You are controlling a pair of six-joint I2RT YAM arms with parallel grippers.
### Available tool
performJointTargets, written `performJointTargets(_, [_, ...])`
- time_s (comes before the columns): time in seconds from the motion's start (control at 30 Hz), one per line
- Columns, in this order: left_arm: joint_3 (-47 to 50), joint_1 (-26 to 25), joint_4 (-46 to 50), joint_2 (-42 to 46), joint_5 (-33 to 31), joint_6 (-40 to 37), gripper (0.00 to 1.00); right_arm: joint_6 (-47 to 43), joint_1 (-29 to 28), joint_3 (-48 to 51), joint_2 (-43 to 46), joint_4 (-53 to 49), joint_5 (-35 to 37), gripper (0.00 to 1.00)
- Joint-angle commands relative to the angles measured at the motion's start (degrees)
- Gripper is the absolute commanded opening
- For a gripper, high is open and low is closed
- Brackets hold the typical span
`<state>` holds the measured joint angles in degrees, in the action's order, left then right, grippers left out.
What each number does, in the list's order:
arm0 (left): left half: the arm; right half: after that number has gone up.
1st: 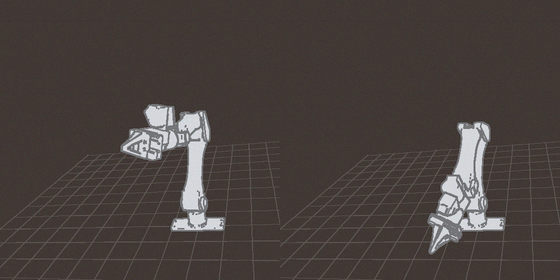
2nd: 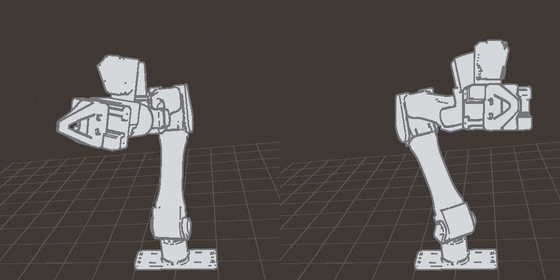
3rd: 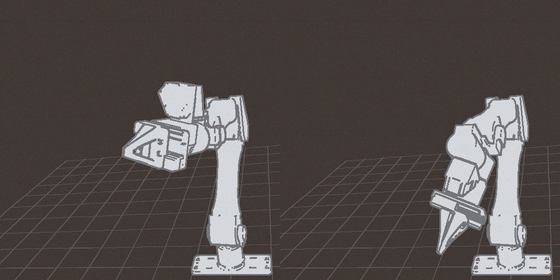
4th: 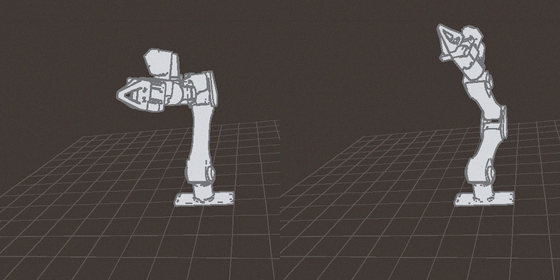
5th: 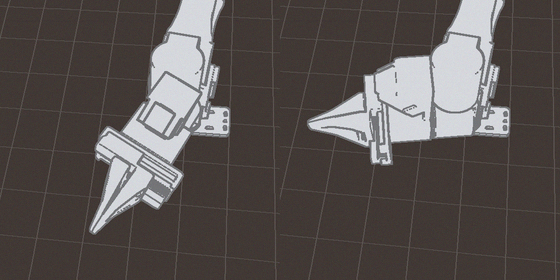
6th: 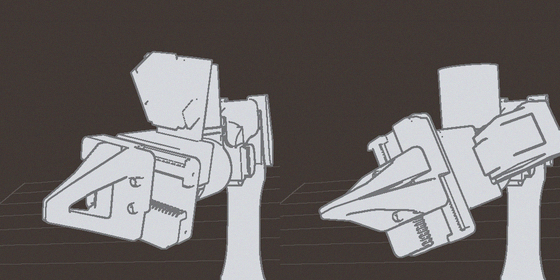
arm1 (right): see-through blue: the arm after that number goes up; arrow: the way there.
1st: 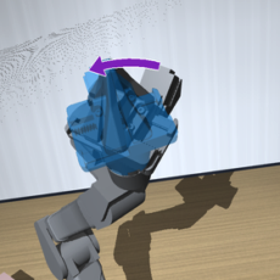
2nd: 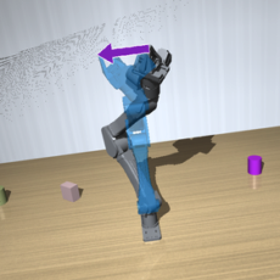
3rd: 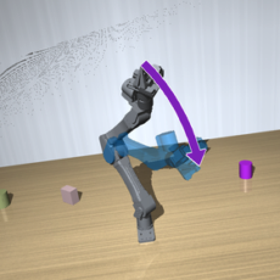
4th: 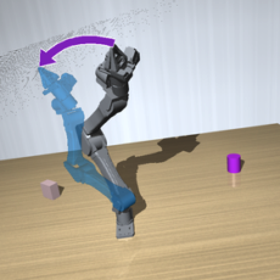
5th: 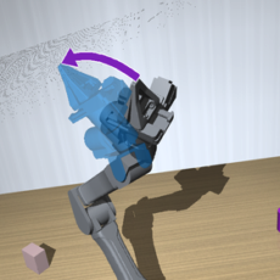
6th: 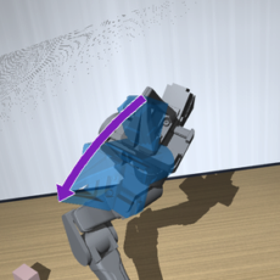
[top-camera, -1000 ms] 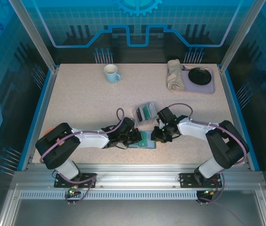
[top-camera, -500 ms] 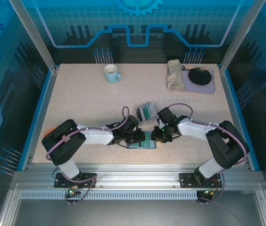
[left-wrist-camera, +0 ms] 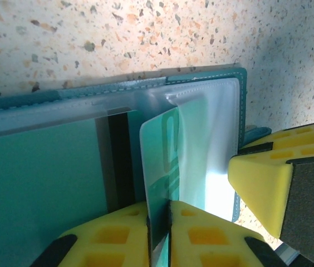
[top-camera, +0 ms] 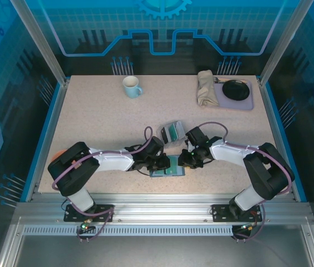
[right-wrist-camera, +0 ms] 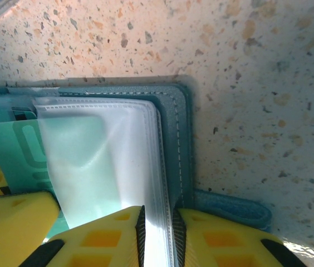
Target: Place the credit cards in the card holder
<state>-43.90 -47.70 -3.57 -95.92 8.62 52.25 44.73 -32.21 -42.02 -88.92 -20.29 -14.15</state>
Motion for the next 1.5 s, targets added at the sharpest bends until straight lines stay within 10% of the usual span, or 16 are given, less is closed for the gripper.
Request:
performJointTargets(0.0, [-1.1, -0.9, 5.3, -1.3, 0.2, -2.0, 0.12, -0.4, -0.1, 1.9, -1.0, -0.4, 1.7, 0.24])
performJointTargets(1.47, [-8.3, -4.1, 14.5, -2.3, -3.0, -4.2, 0.28, 0.6, 0.0, 2.9, -1.9, 1.4, 1.6, 0.23])
